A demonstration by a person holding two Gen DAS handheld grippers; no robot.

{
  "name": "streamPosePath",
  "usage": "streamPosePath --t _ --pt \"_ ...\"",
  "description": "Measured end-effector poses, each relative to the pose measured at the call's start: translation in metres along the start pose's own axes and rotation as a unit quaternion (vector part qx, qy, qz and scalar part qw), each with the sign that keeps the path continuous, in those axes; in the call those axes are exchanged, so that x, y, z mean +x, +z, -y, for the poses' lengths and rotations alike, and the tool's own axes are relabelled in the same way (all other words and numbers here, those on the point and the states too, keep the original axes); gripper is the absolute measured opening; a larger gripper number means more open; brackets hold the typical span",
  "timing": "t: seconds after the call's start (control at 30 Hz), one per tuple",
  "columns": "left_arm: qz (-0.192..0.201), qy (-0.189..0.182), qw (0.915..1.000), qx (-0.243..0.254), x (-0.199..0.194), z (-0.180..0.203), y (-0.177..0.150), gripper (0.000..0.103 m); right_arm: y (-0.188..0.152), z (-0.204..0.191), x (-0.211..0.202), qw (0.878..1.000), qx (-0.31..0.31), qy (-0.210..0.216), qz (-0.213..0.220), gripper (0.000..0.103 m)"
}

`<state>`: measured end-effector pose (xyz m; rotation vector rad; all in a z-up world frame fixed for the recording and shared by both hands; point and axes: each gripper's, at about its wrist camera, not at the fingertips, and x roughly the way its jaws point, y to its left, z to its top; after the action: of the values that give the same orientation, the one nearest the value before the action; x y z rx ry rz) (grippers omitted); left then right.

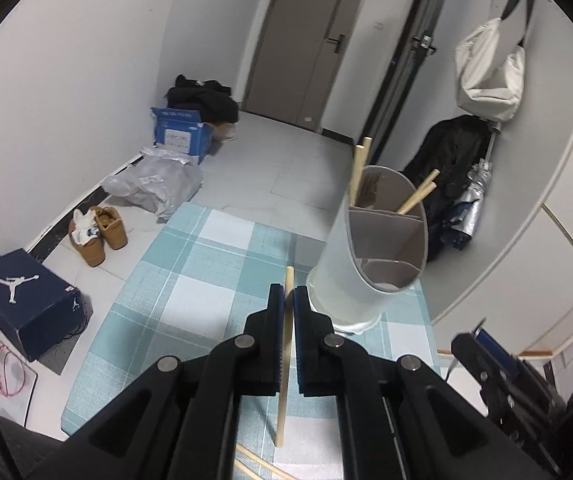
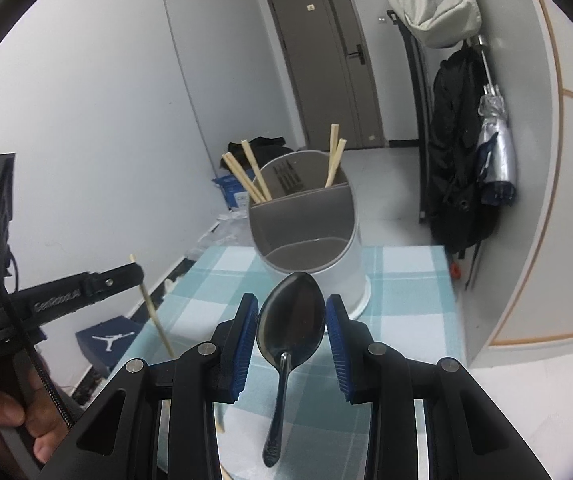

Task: Organize utensils
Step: 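Carry the chopstick in the left tool over the holder while the right tool carries the spoon there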

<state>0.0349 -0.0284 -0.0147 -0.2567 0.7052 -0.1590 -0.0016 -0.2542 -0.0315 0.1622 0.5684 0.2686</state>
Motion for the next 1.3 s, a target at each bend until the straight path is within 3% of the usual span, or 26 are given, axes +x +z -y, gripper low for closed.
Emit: streamPosePath --t 0.7,1.3 --pt "0.002 -0.045 0.9980 0.045 -0.025 0.007 0.016 0.001 0.021 -0.002 -0.026 0.999 0.010 -0.023 0.034 0.034" --pt "0.054 -0.101 0.9934 0.011 -0.041 0.038 0.109 0.001 0.114 0.019 -0.024 0.996 0.031 0.003 0.089 0.034"
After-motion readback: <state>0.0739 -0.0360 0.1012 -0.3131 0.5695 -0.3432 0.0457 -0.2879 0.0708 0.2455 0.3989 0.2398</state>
